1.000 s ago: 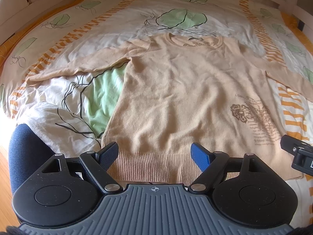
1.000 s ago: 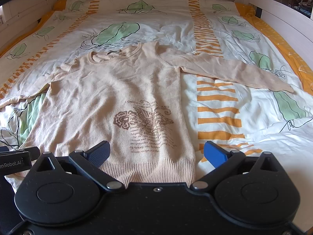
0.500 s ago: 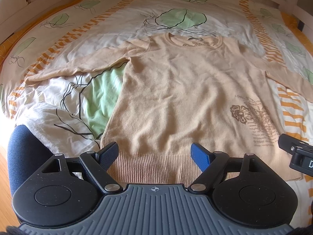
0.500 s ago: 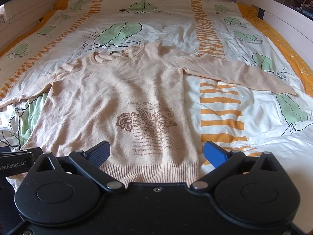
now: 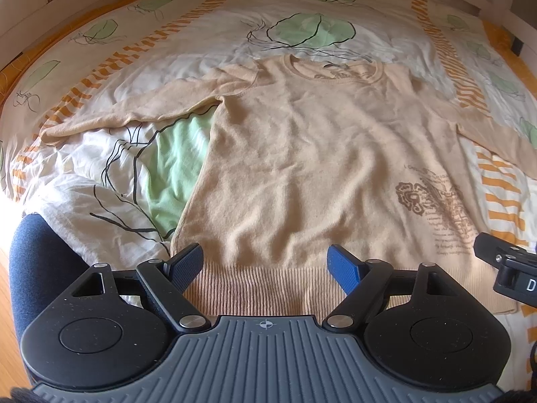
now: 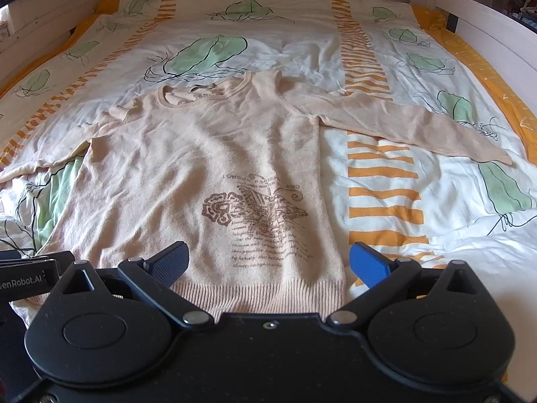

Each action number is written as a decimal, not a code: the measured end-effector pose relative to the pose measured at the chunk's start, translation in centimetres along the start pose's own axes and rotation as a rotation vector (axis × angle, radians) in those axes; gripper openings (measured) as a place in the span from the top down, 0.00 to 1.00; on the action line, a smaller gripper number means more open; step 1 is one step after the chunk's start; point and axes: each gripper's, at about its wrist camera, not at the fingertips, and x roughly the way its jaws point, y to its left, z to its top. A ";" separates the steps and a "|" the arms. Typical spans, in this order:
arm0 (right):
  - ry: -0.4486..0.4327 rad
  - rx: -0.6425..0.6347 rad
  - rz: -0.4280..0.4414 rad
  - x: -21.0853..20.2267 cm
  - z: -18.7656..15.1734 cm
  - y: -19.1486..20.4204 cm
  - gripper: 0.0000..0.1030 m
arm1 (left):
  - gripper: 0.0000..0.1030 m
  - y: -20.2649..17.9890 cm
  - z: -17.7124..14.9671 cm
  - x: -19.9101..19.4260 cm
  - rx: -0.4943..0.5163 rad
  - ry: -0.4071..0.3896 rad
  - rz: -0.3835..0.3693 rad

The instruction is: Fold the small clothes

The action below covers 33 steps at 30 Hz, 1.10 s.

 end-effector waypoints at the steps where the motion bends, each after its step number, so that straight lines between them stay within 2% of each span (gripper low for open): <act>1: 0.003 0.000 0.002 0.1 0.1 0.0 0.01 | 0.22 0.0 0.1 0.0 -0.002 0.000 0.000; 8: 0.017 0.014 0.005 0.9 0.4 -0.4 0.02 | 0.22 0.3 0.7 0.5 -0.009 0.005 -0.011; 12: 0.043 0.032 0.017 1.9 0.7 -1.1 0.10 | 0.22 0.4 1.3 1.0 -0.017 0.008 -0.035; 15: 0.050 0.056 0.016 2.5 1.5 -2.3 0.12 | 0.23 0.5 2.2 1.1 -0.020 -0.007 -0.050; 18: 0.020 0.079 -0.002 2.8 2.7 -4.1 0.13 | 0.23 0.4 3.4 1.3 -0.015 -0.044 -0.049; 25: -0.047 0.166 -0.101 4.2 7.1 -11.5 0.18 | 0.29 -0.3 7.1 2.8 0.004 -0.109 -0.056; 28: -0.042 0.226 -0.148 5.5 8.9 -15.8 0.24 | 0.30 -1.0 8.3 3.8 0.029 -0.120 -0.056; 33: 0.001 0.353 -0.250 8.3 11.0 -23.7 0.28 | 0.30 -2.2 9.7 5.5 0.061 -0.145 -0.044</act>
